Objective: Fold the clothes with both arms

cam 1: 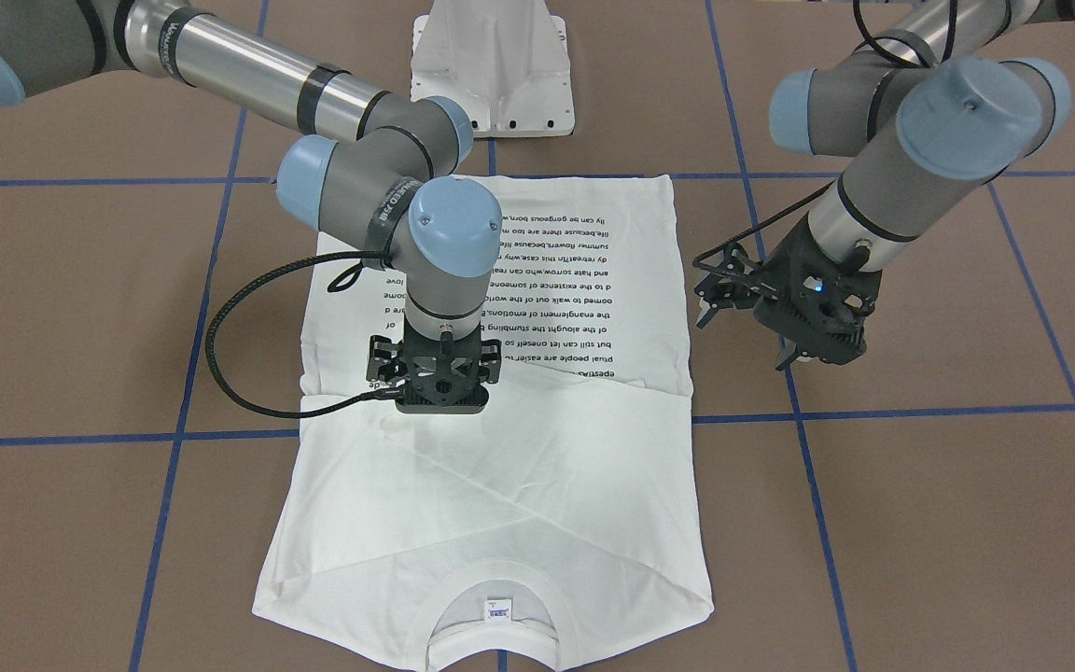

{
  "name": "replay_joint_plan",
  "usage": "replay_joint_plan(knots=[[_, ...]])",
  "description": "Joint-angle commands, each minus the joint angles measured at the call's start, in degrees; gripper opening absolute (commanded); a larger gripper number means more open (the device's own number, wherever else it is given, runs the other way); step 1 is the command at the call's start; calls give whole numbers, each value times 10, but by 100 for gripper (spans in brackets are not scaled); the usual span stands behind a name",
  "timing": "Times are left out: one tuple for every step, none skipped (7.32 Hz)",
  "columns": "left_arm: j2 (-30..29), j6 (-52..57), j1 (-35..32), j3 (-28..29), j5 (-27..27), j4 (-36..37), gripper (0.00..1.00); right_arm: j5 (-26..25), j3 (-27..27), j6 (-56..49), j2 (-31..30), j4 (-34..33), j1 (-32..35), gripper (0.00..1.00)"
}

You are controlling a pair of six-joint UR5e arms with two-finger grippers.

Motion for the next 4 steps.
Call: replay_joint_plan(knots=[[1, -3, 1, 0, 0, -1, 100, -24, -16, -3, -1, -12, -14, 97], [1, -3, 1, 0, 0, -1, 100, -36, -16, -10, 0, -30, -19, 97], [1, -3, 1, 0, 0, -1, 100, -38, -15, -13, -1, -43, -19, 98], [1, -4, 1, 0, 1, -2, 100, -38, -12, -32, -1, -61, -18, 98]])
